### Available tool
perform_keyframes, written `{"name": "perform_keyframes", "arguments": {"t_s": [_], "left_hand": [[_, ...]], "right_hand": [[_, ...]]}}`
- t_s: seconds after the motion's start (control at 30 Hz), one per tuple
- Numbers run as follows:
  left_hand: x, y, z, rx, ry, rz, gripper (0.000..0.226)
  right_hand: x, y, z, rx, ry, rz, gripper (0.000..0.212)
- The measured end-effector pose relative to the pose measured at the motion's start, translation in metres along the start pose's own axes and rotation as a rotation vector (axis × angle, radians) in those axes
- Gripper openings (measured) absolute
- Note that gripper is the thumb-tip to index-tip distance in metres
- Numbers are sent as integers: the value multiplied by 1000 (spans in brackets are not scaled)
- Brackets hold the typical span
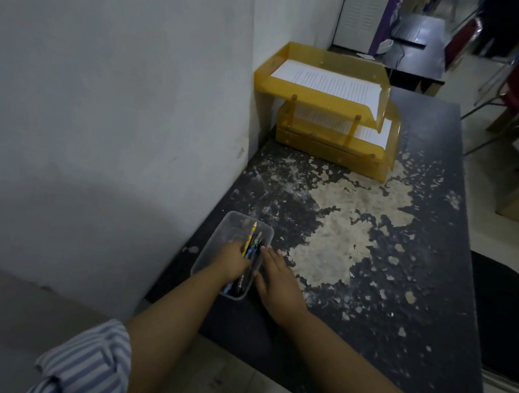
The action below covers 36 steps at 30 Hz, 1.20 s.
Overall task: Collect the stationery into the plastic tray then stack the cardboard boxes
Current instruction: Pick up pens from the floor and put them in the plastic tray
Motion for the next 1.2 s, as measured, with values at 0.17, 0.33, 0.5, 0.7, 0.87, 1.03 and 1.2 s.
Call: {"name": "perform_keyframes", "arguments": {"t_s": [0.17,0.33,0.5,0.7,0.87,1.03,1.2], "left_hand": [[-3,1,-4,19,44,-14,41],[-5,2,-6,24,63,57,51],[-8,-4,-10,63,61,222,48],[-8,-2,-14,115,78,238,46],[-8,5,-19,99,61,249,45],[-12,3,-23,189,31,306,36],[-7,3,-30,146,118,140,36]], "right_hand": [[-1,0,-1,4,0,4,56],[0,-2,-1,0,-1,-11,57],[0,-2,-1,-10,-13,-19,57],[0,-4,-2,3,-25,-37,58],[-1,-4,-3,8,-40,-42,58],[1,-3,-3,15,-40,-48,58],[4,-1,-1,-4,-24,-22,58]]}}
Point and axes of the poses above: each hand's wrist, its own z-axis towards the middle knuckle, its own y-axis out of the palm, x = y × z, the point moved 5 cm from there along z, towards the middle knuckle, and after that the axes turned 11 degrees about -x, right-handed, at the moved point
